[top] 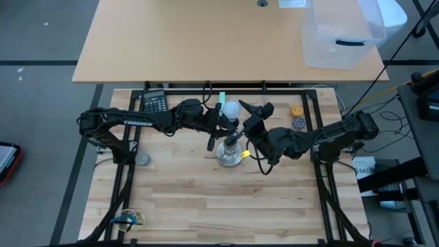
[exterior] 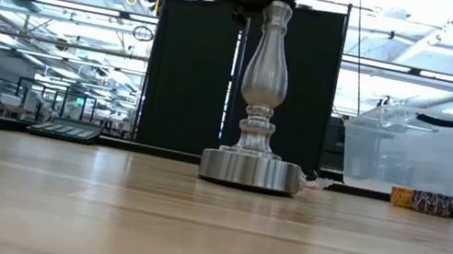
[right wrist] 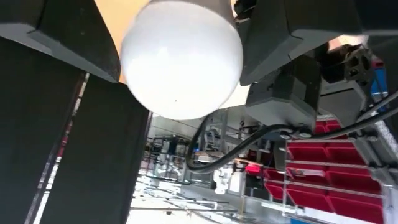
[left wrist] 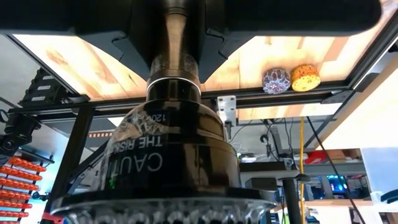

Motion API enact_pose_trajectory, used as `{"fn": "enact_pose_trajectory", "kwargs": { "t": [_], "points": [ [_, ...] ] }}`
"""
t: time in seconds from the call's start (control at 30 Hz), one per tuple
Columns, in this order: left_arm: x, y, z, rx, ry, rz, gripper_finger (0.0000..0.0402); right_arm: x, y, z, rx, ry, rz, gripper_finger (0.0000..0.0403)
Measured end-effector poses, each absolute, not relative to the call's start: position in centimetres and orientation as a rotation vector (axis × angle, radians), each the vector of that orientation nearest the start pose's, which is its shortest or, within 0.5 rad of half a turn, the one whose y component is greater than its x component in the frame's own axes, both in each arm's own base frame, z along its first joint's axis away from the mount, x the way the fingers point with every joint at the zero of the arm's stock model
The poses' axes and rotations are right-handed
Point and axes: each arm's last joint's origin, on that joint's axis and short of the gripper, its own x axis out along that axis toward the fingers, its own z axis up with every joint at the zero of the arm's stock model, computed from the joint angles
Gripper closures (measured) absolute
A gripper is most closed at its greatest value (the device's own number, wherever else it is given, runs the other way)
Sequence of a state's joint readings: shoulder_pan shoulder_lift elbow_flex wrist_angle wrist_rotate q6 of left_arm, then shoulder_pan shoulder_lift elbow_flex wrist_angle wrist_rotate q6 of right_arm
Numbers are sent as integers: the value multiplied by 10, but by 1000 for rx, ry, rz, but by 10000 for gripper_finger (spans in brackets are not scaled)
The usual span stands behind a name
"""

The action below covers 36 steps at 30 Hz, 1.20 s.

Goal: Screw lightbulb
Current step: Remove the white lightbulb from the desk lamp

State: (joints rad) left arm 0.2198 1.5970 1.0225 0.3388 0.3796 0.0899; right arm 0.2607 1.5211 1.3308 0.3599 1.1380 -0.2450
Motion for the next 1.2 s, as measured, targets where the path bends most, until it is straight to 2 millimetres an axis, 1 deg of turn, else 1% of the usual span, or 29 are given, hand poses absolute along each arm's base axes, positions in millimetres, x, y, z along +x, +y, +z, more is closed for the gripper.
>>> {"fn": "enact_pose_trajectory", "kwargs": {
  "t": [0.1,0.3,0.37,0.6,0.7,0.83,1.0,1.1,1.2],
  "points": [
    [351,67,262,27,218,-174,330,334,62,393,-120,-31,-853,105],
    [351,67,262,30,219,-184,330,335,63,392,-143,-18,-813,158],
    [351,66,262,33,219,-195,330,335,63,391,-150,-15,-795,165],
    [350,66,261,56,235,-223,330,334,65,390,-184,10,-715,165],
    [350,66,261,62,232,-251,330,332,66,392,-195,22,-691,167],
    [350,65,261,74,225,-285,330,326,66,393,-225,55,-617,166],
    [350,64,262,81,216,-300,330,311,64,399,-281,113,-538,167],
    [350,64,263,83,199,-320,330,301,59,403,-298,141,-516,167],
    [350,64,263,84,198,-322,330,292,52,408,-301,153,-444,166]
  ]
}}
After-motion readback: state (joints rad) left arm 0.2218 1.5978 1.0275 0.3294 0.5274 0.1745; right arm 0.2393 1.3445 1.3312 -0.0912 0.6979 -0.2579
